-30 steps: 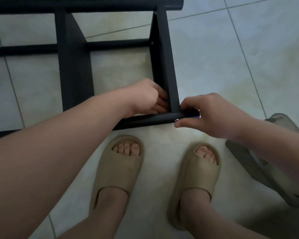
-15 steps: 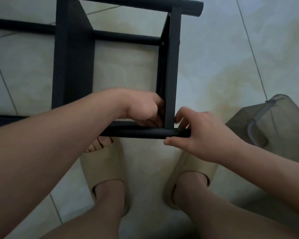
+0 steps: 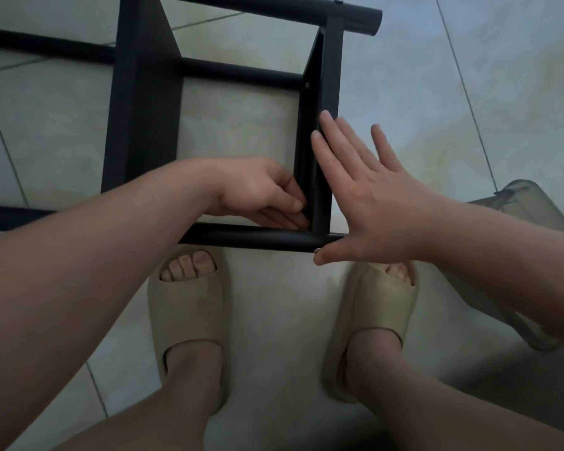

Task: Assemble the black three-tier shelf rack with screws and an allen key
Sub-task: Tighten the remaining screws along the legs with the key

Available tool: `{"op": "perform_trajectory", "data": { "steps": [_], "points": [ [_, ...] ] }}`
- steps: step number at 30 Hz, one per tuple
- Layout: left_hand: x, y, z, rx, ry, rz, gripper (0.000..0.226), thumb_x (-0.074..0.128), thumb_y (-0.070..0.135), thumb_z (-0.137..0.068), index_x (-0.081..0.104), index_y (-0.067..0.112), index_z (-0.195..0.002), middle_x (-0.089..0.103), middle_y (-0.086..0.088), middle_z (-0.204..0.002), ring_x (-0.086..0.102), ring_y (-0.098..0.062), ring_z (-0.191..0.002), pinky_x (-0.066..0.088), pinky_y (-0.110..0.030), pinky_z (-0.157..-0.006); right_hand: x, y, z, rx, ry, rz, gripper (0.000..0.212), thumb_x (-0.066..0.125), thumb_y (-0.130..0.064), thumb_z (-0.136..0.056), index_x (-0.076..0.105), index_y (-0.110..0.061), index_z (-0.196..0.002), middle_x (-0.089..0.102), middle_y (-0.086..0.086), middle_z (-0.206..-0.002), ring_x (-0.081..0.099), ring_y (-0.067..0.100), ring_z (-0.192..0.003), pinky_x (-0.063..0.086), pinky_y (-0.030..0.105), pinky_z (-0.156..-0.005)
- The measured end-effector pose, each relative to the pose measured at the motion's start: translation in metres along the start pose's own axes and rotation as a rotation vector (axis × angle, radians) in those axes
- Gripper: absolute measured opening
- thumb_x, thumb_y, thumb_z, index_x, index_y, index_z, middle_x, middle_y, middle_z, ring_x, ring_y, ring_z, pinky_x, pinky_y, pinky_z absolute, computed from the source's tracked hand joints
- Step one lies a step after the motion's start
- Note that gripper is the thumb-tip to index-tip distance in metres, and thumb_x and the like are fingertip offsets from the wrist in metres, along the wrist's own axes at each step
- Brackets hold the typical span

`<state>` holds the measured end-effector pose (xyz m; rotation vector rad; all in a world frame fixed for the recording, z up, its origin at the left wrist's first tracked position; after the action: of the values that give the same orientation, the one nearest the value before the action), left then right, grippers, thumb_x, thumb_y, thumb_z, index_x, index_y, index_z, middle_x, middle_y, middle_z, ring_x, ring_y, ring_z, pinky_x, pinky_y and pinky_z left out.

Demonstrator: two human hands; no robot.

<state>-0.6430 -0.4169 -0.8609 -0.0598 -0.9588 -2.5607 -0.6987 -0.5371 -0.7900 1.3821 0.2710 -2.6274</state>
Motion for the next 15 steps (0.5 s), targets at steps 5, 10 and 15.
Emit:
{"op": "perform_trajectory", "data": {
  "steps": [5, 10, 15],
  "points": [
    [-0.011, -0.008, -0.005, 0.028, 0.138, -0.019, 0.010, 0.068, 0.028, -0.093, 0.071, 0.020, -0.097, 0.078, 0.003, -0.085, 0.072, -0.006, -0.078, 0.054, -0.020, -0.067, -0.003, -0.004, -0.002, 0.000, -0.010, 0.016, 0.146, 0.055, -0.089, -0.068, -0.024, -0.003, -0.155, -0.036, 0.015, -0.161, -0.030, 0.029, -0.151, -0.019, 0.048, -0.120],
    [-0.023, -0.010, -0.006, -0.011, 0.096, 0.103, 0.012, 0.068, 0.016, -0.092, 0.075, 0.021, -0.100, 0.077, 0.005, -0.085, 0.072, -0.005, -0.077, 0.055, -0.018, -0.065, -0.003, -0.004, -0.002, -0.014, -0.037, -0.019, 0.145, 0.057, -0.088, -0.070, -0.026, -0.003, -0.154, -0.039, 0.014, -0.160, -0.031, 0.028, -0.151, -0.016, 0.048, -0.123],
    [-0.022, 0.000, -0.013, 0.015, 0.097, 0.141, 0.016, 0.065, 0.007, -0.092, 0.072, 0.016, -0.104, 0.077, 0.000, -0.092, 0.073, -0.009, -0.084, 0.057, -0.021, -0.071, -0.001, -0.003, -0.004, -0.009, -0.023, 0.002, 0.145, 0.056, -0.088, -0.070, -0.025, -0.002, -0.154, -0.038, 0.016, -0.160, -0.030, 0.030, -0.151, -0.014, 0.050, -0.123]
  ]
}}
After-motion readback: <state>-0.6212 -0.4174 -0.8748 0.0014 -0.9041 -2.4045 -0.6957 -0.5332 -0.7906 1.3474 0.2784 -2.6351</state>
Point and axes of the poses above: each hand's wrist, its own z-axis away from the middle knuckle, its own x-axis out of the palm, y = z × x, the point moved 6 cm from there along -z, towards the middle knuckle
